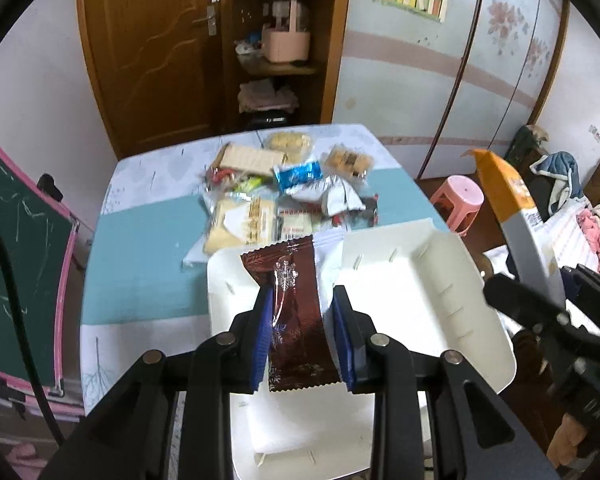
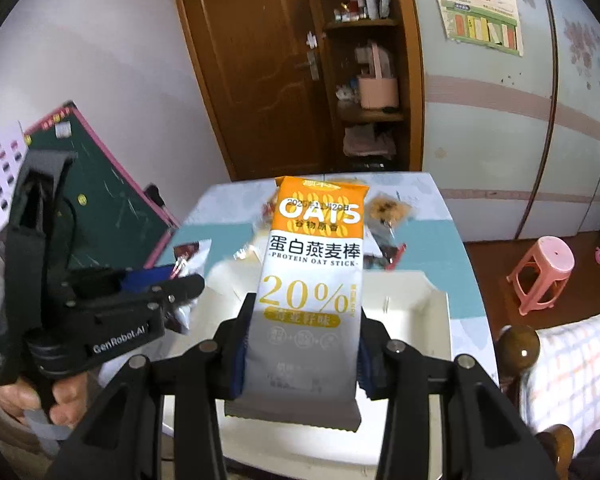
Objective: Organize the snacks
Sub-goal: 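Carry both snacks to the white tray and open both grippers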
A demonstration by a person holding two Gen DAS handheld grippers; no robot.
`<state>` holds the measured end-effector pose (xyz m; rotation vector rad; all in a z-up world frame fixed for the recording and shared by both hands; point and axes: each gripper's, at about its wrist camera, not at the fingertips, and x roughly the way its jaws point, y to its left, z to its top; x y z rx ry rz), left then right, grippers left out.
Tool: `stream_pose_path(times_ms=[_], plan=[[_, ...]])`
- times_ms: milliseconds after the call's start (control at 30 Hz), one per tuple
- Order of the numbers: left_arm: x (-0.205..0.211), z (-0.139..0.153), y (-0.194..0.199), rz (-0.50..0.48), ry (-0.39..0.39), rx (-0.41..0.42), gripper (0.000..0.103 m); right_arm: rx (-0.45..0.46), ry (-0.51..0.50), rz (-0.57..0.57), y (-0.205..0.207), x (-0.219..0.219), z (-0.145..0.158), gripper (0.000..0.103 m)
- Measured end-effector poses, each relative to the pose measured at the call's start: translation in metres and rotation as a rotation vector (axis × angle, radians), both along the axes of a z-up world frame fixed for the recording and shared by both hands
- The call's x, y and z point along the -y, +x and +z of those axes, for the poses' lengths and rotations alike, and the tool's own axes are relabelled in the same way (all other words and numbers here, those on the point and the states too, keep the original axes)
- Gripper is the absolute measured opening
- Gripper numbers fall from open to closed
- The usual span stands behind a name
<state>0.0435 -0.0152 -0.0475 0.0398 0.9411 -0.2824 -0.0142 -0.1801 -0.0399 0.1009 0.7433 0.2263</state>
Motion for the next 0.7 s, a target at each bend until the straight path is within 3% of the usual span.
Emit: stream_pose_path(times_ms=[333, 367, 433, 467, 500, 567, 700], plan=[[0.008, -0.022, -0.004, 0.006, 0.053, -0.035, 0.030, -0.069, 0.005, -0.045, 0.005, 0.009, -0.023, 0.043], [0.009, -0.021, -0.006, 0.006, 0.051, -0.034, 0.037, -0.073, 0.006, -0.045, 0.005, 0.009, -0.024, 0.043], [0.009, -0.020, -0.008, 0.006, 0.051, -0.029, 0.066, -0.078, 0.005, -0.045, 0.005, 0.008, -0.026, 0.045], [0.009, -0.019, -0.009, 0.011, 0.053, -0.021, 0.090, -0.080, 0.002, -0.048, 0.004, 0.008, -0.026, 0.051], [0.009, -0.016, -0.011, 0.021, 0.057, -0.005, 0.095, -0.080, -0.001, -0.052, 0.004, 0.008, -0.027, 0.060], [0.007, -0.013, -0.012, 0.026, 0.052, 0.010, 0.095, -0.069, 0.001, -0.059, 0.003, 0.009, -0.027, 0.068], [0.005, -0.013, -0.011, 0.030, 0.038, 0.004, 0.095, -0.059, 0.002, -0.064, 0.000, 0.010, -0.026, 0.071]])
